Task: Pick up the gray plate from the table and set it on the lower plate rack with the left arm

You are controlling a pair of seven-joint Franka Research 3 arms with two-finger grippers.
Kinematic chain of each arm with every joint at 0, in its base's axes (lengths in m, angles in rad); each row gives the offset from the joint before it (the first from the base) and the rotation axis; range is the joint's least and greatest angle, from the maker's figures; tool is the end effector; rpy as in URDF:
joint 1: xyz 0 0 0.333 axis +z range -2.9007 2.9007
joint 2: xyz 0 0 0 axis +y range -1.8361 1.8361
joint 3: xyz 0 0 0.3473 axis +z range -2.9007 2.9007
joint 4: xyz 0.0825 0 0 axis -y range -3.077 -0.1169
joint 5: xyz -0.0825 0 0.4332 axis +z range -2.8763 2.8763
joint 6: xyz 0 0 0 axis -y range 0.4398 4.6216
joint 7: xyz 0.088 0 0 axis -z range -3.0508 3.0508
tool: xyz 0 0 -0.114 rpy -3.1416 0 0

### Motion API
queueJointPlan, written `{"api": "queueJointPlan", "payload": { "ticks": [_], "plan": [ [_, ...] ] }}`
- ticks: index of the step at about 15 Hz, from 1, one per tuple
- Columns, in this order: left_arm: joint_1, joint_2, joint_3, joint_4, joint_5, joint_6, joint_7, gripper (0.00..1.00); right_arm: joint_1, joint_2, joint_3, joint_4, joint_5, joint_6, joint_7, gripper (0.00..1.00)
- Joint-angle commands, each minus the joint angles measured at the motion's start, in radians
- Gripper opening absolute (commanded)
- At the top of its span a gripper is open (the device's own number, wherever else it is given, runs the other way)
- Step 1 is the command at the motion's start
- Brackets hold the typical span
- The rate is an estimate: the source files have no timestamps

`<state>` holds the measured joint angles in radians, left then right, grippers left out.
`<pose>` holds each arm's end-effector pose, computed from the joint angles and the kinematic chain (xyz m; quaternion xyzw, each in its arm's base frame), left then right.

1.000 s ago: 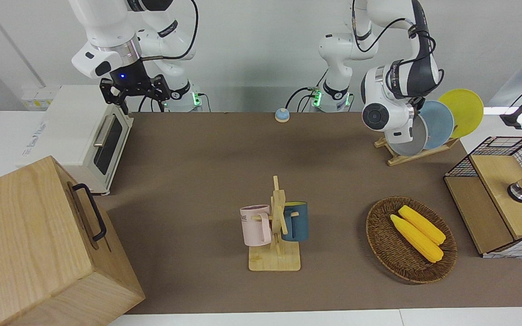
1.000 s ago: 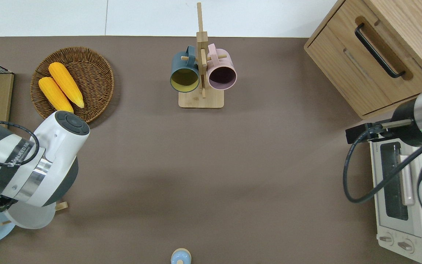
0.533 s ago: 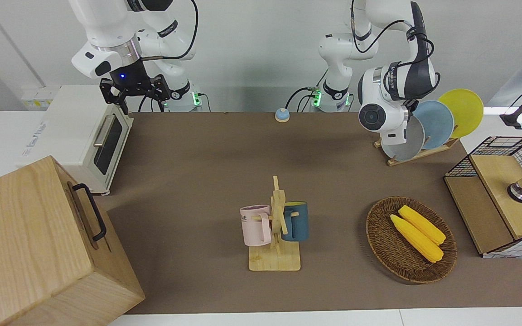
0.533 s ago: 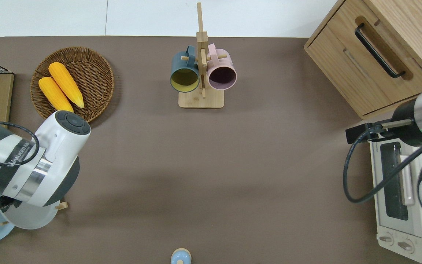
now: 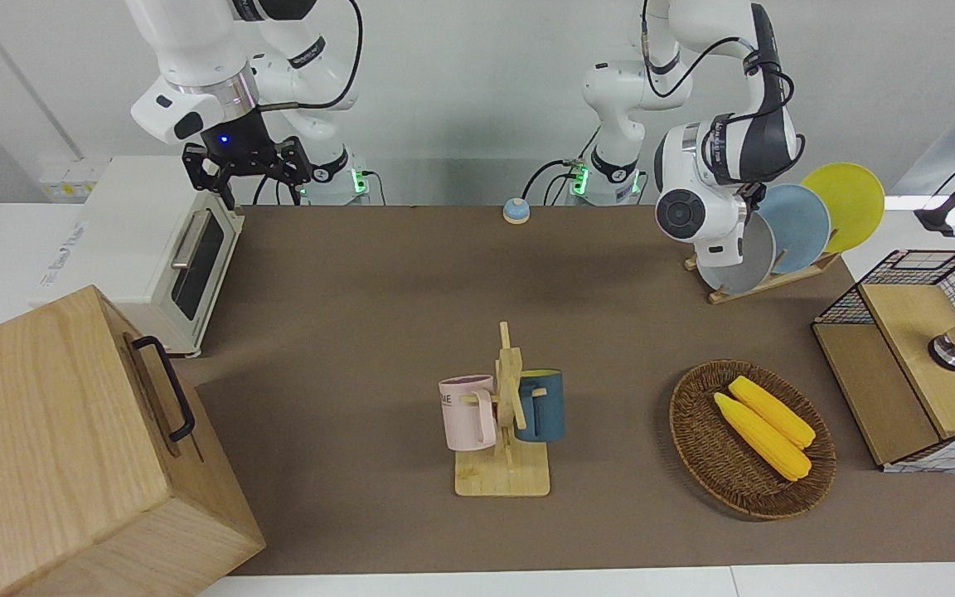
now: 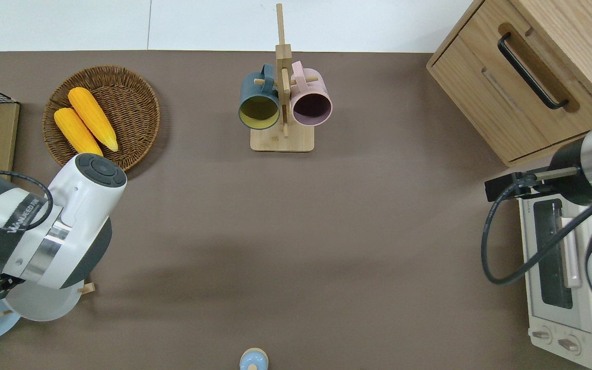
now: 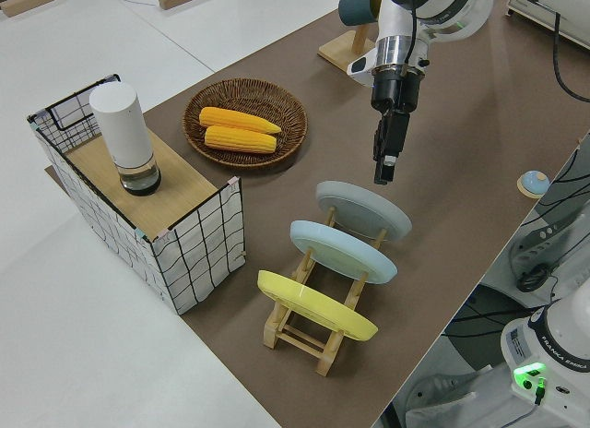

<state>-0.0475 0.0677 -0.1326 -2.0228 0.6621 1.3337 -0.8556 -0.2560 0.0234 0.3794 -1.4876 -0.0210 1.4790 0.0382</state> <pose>0.5284 -0.0132 0.4108 -0.8462 -0.2473 0.1459 0.4489 0.5979 0.0686 0.6708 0.9990 0.0418 -0.0146 0.0073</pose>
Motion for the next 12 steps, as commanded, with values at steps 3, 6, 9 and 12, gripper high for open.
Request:
{"api": "queueJointPlan", "payload": {
  "ticks": [3, 6, 9, 12],
  "plan": [
    [-0.005, -0.017, 0.008, 0.14, -0.186, 0.019, 0.085, 0.99, -0.026, -0.002, 0.024, 0.01, -0.002, -0.017, 0.014, 0.983],
    [-0.008, -0.032, 0.005, 0.193, -0.219, 0.051, 0.102, 0.99, -0.026, -0.002, 0.024, 0.01, -0.002, -0.017, 0.014, 0.983],
    [-0.006, -0.057, 0.008, 0.26, -0.312, 0.05, 0.18, 0.99, -0.026, -0.002, 0.024, 0.01, -0.004, -0.017, 0.014, 0.983],
    [-0.002, -0.075, 0.037, 0.334, -0.404, 0.044, 0.289, 0.99, -0.026, -0.002, 0.024, 0.01, -0.002, -0.017, 0.014, 0.983]
  ]
}}
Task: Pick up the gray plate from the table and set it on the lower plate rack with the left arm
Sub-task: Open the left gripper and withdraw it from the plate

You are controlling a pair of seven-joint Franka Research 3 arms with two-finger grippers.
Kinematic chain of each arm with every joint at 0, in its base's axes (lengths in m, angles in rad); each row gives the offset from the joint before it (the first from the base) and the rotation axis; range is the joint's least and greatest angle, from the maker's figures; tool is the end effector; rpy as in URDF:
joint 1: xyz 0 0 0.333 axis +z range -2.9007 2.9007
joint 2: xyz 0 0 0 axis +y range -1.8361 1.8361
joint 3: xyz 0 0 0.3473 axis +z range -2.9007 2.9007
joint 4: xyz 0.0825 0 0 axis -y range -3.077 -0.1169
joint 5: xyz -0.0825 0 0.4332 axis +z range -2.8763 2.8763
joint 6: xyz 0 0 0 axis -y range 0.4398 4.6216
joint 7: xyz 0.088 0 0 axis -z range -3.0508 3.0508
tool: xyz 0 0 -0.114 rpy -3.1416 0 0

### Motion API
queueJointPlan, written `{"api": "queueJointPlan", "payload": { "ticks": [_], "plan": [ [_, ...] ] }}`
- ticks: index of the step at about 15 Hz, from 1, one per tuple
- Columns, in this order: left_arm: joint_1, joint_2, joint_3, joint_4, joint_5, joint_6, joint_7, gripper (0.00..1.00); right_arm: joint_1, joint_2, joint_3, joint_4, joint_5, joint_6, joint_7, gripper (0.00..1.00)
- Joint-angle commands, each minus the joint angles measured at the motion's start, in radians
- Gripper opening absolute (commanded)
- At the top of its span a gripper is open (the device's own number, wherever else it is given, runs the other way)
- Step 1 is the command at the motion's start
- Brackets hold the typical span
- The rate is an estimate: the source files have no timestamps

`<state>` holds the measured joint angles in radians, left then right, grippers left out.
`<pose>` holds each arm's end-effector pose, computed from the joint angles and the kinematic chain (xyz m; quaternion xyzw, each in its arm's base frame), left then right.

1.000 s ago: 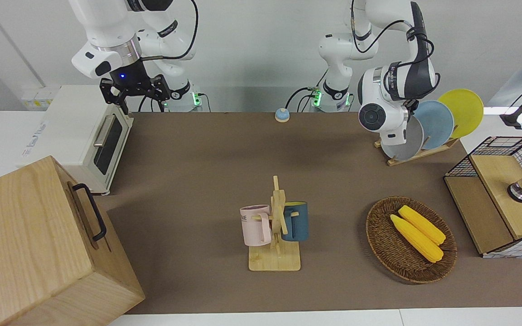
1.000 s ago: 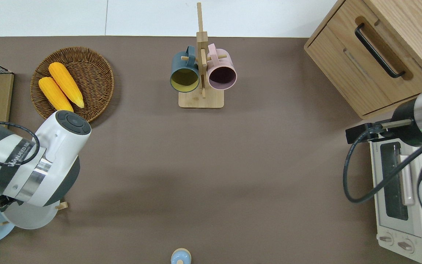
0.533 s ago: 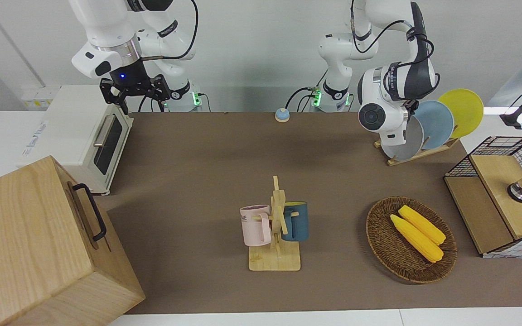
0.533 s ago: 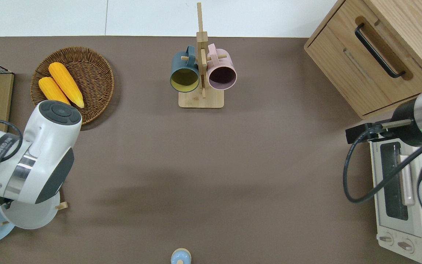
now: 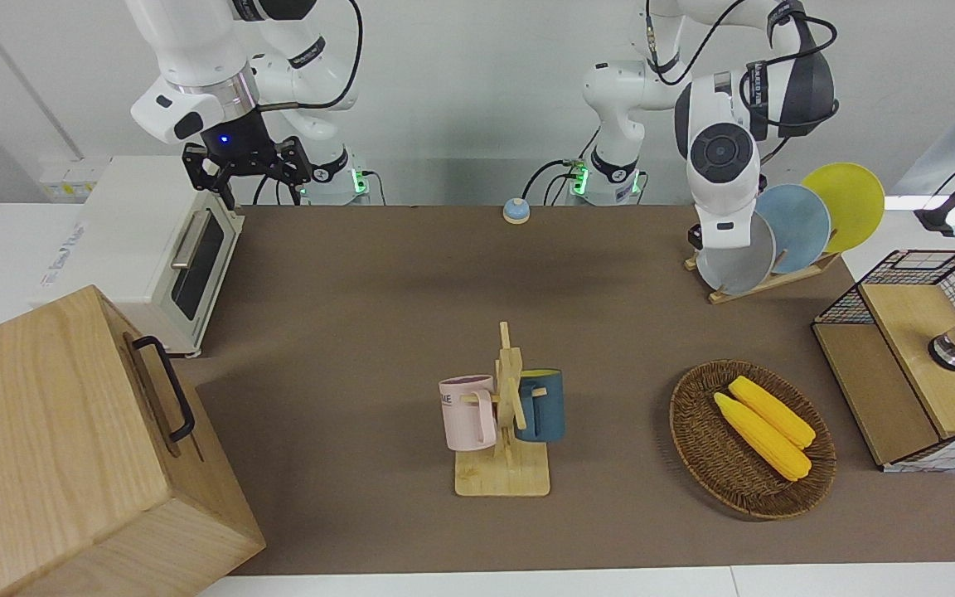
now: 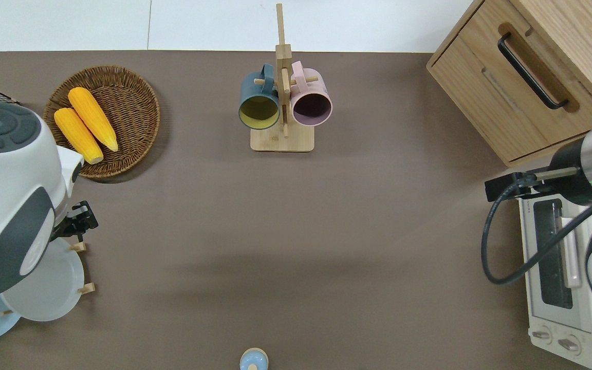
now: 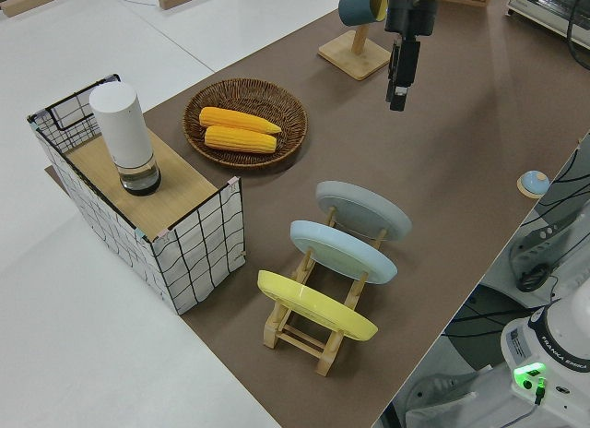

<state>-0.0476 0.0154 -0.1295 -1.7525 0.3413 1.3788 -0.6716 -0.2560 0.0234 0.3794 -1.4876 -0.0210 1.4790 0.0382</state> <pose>0.5672 -0.0573 0.5435 -0.9378 -0.2361 0.1040 0.2323 0.5979 0.0686 0.6708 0.9990 0.0418 -0.0146 0.0073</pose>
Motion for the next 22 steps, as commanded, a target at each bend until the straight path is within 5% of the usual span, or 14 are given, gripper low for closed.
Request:
{"api": "queueJointPlan", "payload": {
  "ticks": [1, 7, 13, 22],
  "plan": [
    [-0.001, -0.028, 0.054, 0.082, -0.105, -0.006, 0.144, 0.99, -0.026, -0.002, 0.024, 0.01, -0.002, -0.017, 0.014, 0.983],
    [-0.003, -0.04, 0.175, 0.179, -0.284, -0.01, 0.505, 0.99, -0.026, -0.002, 0.024, 0.01, -0.002, -0.017, 0.014, 0.983],
    [0.006, -0.068, 0.183, 0.177, -0.303, 0.002, 0.749, 0.99, -0.026, -0.002, 0.024, 0.01, -0.002, -0.017, 0.014, 0.983],
    [0.011, -0.089, 0.208, 0.149, -0.429, 0.132, 0.632, 0.99, -0.026, -0.002, 0.024, 0.01, -0.004, -0.017, 0.014, 0.983]
  ]
}}
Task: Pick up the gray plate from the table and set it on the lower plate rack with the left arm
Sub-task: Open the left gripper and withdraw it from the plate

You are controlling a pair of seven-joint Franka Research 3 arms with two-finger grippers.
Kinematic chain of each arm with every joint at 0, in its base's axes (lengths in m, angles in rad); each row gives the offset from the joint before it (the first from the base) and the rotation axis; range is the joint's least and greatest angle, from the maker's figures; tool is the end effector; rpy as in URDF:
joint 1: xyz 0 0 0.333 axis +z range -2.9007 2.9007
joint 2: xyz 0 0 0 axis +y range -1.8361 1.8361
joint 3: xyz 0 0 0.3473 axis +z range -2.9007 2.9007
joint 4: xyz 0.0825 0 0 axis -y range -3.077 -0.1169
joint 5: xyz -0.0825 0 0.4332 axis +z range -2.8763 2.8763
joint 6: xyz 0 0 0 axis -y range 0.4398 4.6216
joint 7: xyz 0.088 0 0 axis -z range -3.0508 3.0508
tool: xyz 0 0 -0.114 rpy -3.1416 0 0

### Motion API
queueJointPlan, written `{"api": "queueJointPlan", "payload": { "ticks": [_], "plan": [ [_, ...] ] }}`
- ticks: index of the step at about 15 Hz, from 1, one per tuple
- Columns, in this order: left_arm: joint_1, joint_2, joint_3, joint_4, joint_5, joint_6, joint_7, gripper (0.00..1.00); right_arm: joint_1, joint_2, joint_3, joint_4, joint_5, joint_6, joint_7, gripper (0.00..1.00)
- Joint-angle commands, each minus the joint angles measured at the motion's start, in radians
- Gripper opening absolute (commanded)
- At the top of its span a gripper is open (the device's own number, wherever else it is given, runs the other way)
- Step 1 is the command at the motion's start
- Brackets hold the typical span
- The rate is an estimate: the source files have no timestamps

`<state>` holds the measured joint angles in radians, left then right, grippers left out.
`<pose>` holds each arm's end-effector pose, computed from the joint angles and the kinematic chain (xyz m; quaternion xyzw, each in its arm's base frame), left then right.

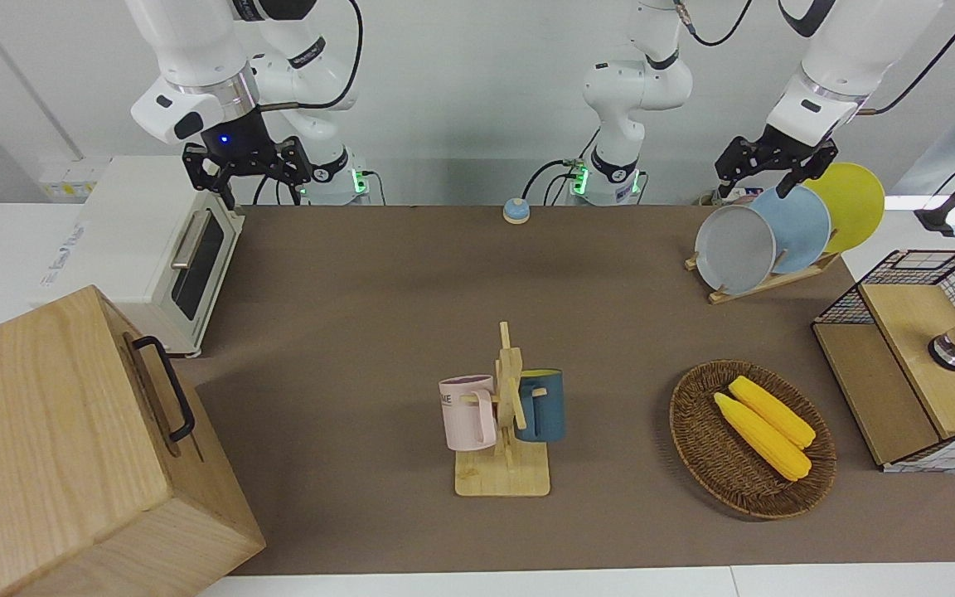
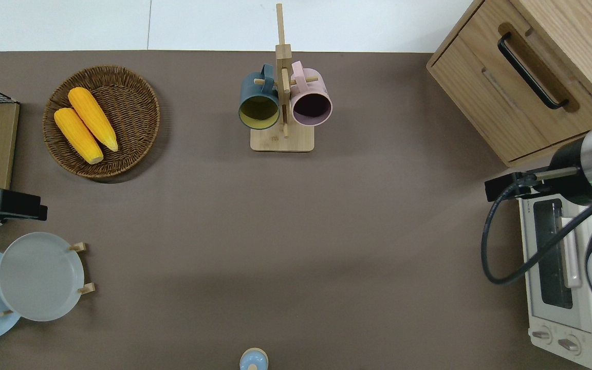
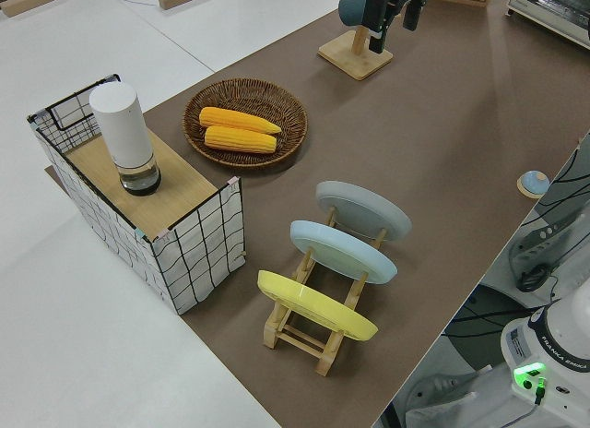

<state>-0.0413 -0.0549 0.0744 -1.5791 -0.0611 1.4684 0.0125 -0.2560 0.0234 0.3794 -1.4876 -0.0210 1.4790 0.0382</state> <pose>0.5736 0.0128 0.6683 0.9990 0.0079 -0.0272 0.0331 0.5979 0.0686 0.6708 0.9990 0.0418 -0.0146 0.0073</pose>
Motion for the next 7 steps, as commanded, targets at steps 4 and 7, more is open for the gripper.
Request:
{"api": "queueJointPlan", "payload": {
  "ticks": [4, 7],
  "plan": [
    [0.001, -0.016, 0.001, -0.024, -0.02, 0.05, -0.132, 0.99, -0.026, -0.002, 0.024, 0.01, -0.002, -0.017, 0.014, 0.983],
    [0.003, -0.016, 0.002, -0.024, -0.008, 0.052, -0.123, 0.99, -0.026, -0.002, 0.024, 0.01, -0.002, -0.017, 0.014, 0.983]
  ]
}}
